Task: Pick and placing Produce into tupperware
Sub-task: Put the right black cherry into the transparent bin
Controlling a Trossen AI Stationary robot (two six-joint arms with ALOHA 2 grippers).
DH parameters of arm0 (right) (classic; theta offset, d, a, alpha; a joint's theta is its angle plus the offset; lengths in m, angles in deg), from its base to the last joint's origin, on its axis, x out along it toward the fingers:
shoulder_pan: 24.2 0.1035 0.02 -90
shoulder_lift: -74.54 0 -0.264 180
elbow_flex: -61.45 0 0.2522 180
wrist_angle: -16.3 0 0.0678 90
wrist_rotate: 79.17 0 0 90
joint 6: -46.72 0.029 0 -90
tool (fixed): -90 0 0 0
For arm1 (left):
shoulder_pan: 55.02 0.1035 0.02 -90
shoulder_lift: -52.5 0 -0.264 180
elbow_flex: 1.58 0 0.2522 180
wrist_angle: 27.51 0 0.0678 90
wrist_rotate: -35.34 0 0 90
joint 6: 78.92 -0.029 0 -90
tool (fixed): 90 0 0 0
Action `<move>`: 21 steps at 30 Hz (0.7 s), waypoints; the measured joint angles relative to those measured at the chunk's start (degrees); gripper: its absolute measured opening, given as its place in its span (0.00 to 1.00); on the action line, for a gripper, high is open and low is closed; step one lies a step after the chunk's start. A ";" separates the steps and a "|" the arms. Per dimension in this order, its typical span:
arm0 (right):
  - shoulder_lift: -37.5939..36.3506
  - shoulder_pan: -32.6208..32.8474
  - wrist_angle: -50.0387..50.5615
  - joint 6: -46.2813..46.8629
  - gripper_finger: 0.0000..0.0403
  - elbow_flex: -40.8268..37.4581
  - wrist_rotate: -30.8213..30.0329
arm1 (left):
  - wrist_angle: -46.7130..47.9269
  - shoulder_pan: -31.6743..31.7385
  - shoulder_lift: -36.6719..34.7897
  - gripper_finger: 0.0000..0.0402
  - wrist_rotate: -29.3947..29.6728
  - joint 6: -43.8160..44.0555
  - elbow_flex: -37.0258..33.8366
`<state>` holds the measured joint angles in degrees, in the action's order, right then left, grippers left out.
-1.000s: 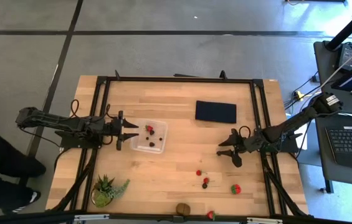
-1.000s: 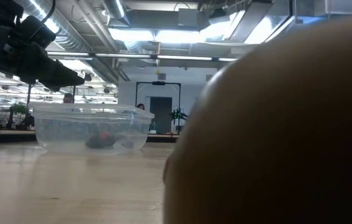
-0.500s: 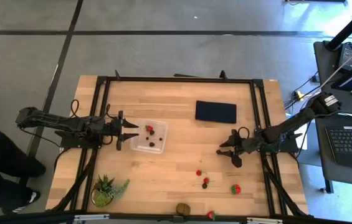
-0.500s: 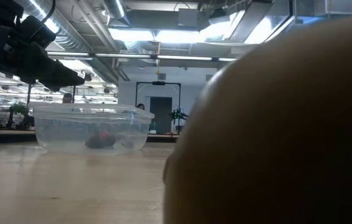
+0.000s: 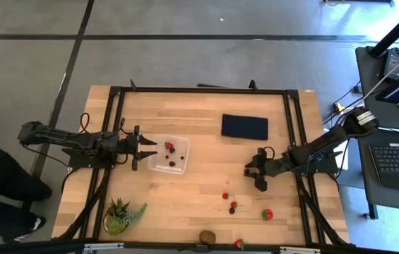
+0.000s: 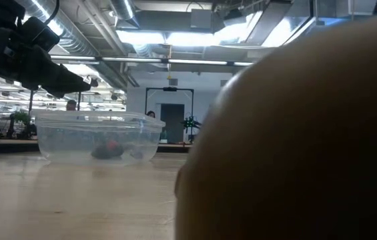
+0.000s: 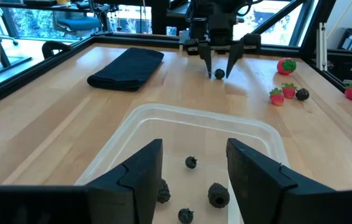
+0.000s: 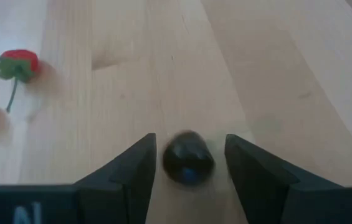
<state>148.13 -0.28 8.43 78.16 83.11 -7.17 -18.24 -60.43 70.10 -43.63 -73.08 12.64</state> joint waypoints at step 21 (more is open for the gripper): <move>7.47 -0.52 0.26 0.07 0.49 3.56 -0.68 | 1.58 0.00 0.00 0.42 0.00 0.04 0.00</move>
<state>155.60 -0.81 8.69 78.23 86.67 -7.84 -16.66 -60.43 70.10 -43.63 -73.03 12.65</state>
